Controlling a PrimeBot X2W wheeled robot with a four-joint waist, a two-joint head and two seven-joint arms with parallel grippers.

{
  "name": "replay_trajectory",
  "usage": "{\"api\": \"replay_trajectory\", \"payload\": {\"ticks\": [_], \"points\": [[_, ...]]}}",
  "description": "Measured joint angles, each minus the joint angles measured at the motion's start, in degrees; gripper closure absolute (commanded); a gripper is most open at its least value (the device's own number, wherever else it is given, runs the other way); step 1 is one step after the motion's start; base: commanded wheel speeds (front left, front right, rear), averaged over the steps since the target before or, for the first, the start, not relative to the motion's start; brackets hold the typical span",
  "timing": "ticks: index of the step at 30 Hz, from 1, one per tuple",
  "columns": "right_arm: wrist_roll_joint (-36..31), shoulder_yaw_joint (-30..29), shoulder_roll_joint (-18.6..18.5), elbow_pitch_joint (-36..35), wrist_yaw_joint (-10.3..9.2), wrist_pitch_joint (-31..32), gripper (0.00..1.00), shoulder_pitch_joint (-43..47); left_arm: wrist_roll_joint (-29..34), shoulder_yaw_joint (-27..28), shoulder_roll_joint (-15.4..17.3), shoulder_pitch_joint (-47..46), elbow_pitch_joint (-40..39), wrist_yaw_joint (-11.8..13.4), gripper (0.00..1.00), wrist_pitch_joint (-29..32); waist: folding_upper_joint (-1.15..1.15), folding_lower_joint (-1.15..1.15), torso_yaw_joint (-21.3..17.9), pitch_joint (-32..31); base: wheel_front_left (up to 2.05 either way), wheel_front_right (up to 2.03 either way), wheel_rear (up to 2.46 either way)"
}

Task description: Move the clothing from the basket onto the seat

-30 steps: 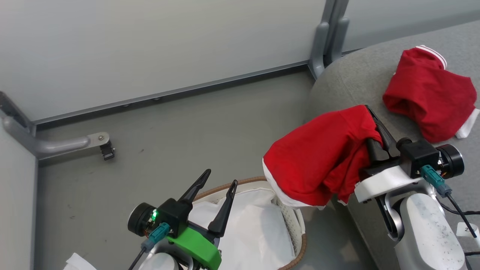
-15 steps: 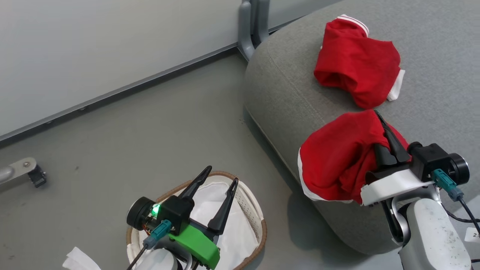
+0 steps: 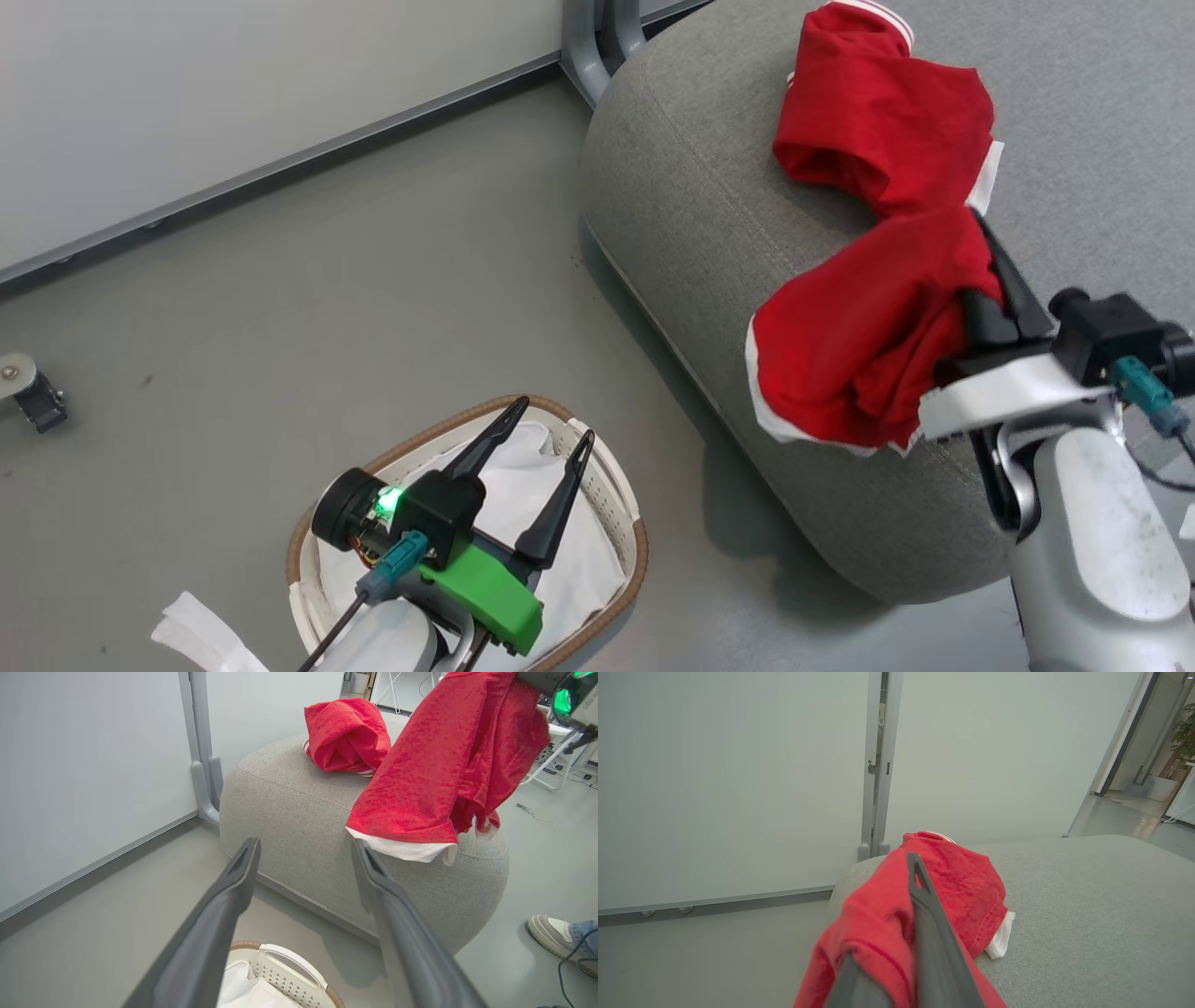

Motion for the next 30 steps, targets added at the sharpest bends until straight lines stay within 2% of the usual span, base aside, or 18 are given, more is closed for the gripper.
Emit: {"api": "replay_trajectory", "payload": {"ticks": [7,11,14,17,19,26,28,30], "points": [[-5.1,-6.7,-0.1,1.2,0.00,0.0,1.00,-16.8,0.8,0.0,0.9,-1.9,-0.3,0.0,0.00,0.0,0.00,0.00,2.6,2.7,0.00,0.00,0.00],[-10.3,-10.8,-0.9,6.0,0.00,0.0,1.00,-29.4,1.2,0.5,1.7,-2.7,-1.0,0.0,0.00,0.0,0.00,0.01,4.1,5.1,0.00,0.00,0.00],[-13.2,-14.7,-4.5,10.6,0.00,0.0,1.00,-38.4,2.0,-0.5,2.3,-3.9,-1.6,0.0,0.00,0.0,0.00,0.01,5.7,6.7,0.00,0.00,0.00],[-17.6,-18.8,-10.4,15.8,0.00,0.0,1.00,-45.5,2.6,-1.1,2.2,-5.1,-2.6,0.0,0.00,0.0,0.00,0.01,7.8,8.3,0.00,0.00,0.00],[-19.4,-20.9,-13.1,18.7,0.00,0.3,1.00,-48.6,2.9,-1.1,2.2,-5.8,-3.5,0.0,0.00,0.0,0.00,0.01,9.0,9.5,0.00,0.00,0.00],[-22.1,-28.2,-22.7,27.3,0.00,0.6,1.00,-50.1,5.1,-3.2,2.4,-7.7,-5.8,0.0,0.00,0.4,0.00,0.01,12.9,14.4,0.00,0.00,0.00],[-22.1,-31.2,-24.0,29.4,0.00,0.4,1.00,-48.2,5.6,-3.5,2.4,-8.3,-6.5,0.1,0.00,0.5,0.00,0.01,13.7,15.9,0.00,0.00,0.00],[-23.1,-33.5,-23.8,31.8,0.00,0.3,1.00,-44.9,5.8,-3.6,2.5,-8.6,-6.9,0.3,0.00,0.9,0.00,0.01,14.6,17.5,0.00,0.00,0.00]]}}
